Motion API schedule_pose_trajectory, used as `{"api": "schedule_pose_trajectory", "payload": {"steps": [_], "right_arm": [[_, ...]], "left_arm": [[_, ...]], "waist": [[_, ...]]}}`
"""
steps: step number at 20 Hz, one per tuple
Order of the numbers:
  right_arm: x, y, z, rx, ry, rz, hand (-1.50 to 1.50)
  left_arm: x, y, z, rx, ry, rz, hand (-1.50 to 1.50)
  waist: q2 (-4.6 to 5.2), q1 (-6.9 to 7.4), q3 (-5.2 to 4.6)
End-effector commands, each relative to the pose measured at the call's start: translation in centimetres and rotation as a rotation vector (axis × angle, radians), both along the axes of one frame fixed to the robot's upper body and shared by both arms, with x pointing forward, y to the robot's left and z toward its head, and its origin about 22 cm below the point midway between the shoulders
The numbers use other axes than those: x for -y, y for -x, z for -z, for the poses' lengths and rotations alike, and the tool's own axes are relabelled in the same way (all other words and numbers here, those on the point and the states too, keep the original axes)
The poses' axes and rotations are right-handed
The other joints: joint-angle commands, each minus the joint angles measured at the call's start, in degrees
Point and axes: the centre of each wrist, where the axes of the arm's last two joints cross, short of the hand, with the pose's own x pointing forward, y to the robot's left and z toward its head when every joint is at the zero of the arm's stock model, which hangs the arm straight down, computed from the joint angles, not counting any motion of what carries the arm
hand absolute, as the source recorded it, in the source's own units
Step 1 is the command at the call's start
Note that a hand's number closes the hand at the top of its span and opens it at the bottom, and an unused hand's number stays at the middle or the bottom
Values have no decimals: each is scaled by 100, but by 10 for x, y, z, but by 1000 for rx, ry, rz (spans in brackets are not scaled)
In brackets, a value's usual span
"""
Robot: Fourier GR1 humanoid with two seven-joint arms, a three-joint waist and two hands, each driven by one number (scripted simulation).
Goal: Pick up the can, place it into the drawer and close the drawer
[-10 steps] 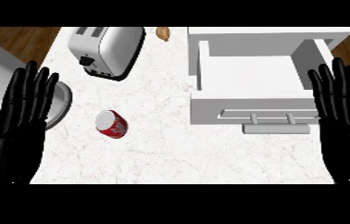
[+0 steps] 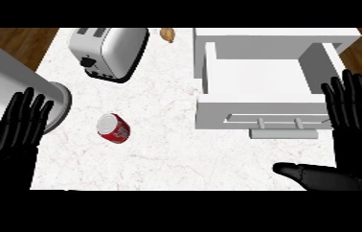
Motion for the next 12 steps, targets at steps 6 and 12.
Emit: {"api": "schedule_pose_trajectory", "payload": {"steps": [6,12], "right_arm": [[17,6,-4,-108,-26,70,-150],[8,8,16,-105,-13,62,-150]], "left_arm": [[-27,11,-28,-161,50,-68,-150],[-37,-12,-13,-146,54,-67,-150]], "waist": [[-12,-21,-9],[-7,-33,-10]]}}
